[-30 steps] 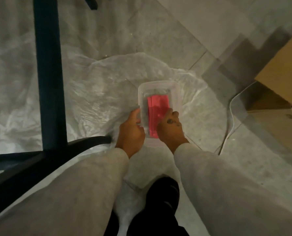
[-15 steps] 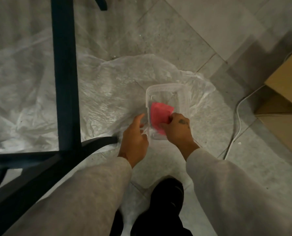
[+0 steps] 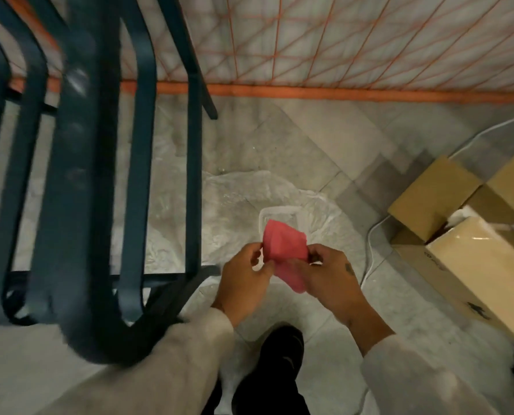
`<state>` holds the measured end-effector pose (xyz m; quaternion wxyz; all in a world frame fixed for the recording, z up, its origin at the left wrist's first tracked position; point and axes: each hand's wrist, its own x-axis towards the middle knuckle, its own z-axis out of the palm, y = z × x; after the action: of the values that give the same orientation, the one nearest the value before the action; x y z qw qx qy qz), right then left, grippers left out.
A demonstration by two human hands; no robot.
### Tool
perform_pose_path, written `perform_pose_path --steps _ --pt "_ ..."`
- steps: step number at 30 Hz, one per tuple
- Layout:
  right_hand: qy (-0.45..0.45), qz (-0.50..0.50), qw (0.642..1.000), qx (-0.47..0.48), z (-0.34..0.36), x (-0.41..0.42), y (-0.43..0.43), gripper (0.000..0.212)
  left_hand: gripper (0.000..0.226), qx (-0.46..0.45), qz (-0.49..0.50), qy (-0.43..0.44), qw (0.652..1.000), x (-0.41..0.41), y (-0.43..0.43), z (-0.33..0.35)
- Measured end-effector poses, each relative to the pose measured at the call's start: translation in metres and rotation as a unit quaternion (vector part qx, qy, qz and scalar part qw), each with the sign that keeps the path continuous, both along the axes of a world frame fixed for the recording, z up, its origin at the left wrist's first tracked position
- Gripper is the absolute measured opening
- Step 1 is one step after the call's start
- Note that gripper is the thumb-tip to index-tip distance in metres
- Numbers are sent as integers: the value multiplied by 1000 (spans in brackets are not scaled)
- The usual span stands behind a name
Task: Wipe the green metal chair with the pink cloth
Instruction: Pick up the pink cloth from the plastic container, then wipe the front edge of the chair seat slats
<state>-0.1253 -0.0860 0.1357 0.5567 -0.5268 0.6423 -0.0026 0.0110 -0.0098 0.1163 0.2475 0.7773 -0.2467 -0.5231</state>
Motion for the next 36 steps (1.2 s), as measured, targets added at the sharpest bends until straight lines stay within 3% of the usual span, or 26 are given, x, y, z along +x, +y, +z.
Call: perform_pose_path --steps 4,10,19,24,29,32,36 --pt "-56 -36 998 16 67 -2 0 7 38 -5 18 36 999 1 -2 69" --pt "-128 -21 992 -5 187 9 1 6 28 -38 26 99 994 17 -4 190" --pt "-197 68 978 -31 324 48 9 14 56 -122 35 194 973 77 6 309" --pt "-175 80 980 -55 350 79 25 20 40 -165 38 149 974 112 25 338" --pt "-173 -42 980 -90 354 112 48 29 37 -189 9 85 978 131 40 353" --pt "-162 -4 983 -89 350 126 58 41 37 -199 -32 62 978 126 45 358" --pt "-163 -9 983 -81 334 139 52 26 36 -215 -57 89 971 123 43 354"
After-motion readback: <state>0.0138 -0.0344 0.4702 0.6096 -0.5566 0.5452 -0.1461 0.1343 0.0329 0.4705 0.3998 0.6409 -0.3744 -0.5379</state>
